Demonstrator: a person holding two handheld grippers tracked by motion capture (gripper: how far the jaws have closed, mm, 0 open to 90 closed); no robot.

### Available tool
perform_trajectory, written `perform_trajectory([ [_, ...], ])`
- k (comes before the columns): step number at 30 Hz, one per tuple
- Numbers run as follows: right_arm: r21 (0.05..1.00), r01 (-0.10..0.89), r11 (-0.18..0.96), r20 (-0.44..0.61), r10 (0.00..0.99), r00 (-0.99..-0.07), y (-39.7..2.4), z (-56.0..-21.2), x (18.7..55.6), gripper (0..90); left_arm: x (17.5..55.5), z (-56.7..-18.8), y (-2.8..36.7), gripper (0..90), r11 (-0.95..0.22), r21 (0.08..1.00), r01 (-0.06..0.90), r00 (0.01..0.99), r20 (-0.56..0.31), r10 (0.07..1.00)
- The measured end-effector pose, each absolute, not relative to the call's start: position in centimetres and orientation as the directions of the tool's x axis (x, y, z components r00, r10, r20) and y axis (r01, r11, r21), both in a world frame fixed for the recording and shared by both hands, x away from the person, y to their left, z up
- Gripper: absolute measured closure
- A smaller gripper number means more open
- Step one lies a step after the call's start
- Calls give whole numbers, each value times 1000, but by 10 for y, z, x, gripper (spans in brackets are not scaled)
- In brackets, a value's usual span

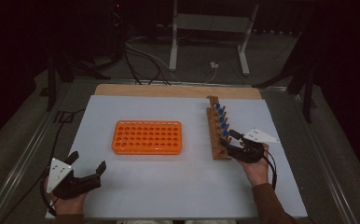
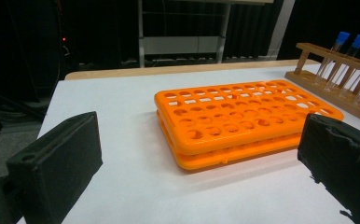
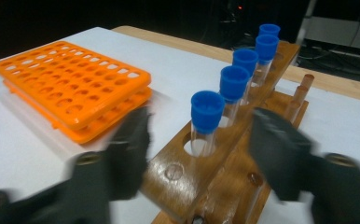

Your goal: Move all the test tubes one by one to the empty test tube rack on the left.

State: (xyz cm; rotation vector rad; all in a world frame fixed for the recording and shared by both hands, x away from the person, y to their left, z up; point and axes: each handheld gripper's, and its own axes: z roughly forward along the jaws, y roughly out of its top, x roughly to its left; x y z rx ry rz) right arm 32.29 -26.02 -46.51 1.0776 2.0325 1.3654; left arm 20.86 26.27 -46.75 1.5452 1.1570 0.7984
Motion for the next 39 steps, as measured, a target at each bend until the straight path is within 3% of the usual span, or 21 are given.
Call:
perform_trajectory([
  [7,904,369,216,49,806,-590,-254,-471,327,751,209,-468,262,6,-39,959,282,325,-57,944],
  [27,910,355,214,23,828,-560,-246,-469,333,771,209,-467,258,6,-53,956,288,334,-49,941],
  [39,916,341,210,22,824,-566,-252,-455,330,772,219,-457,241,6,-92,953,288,437,-46,898],
])
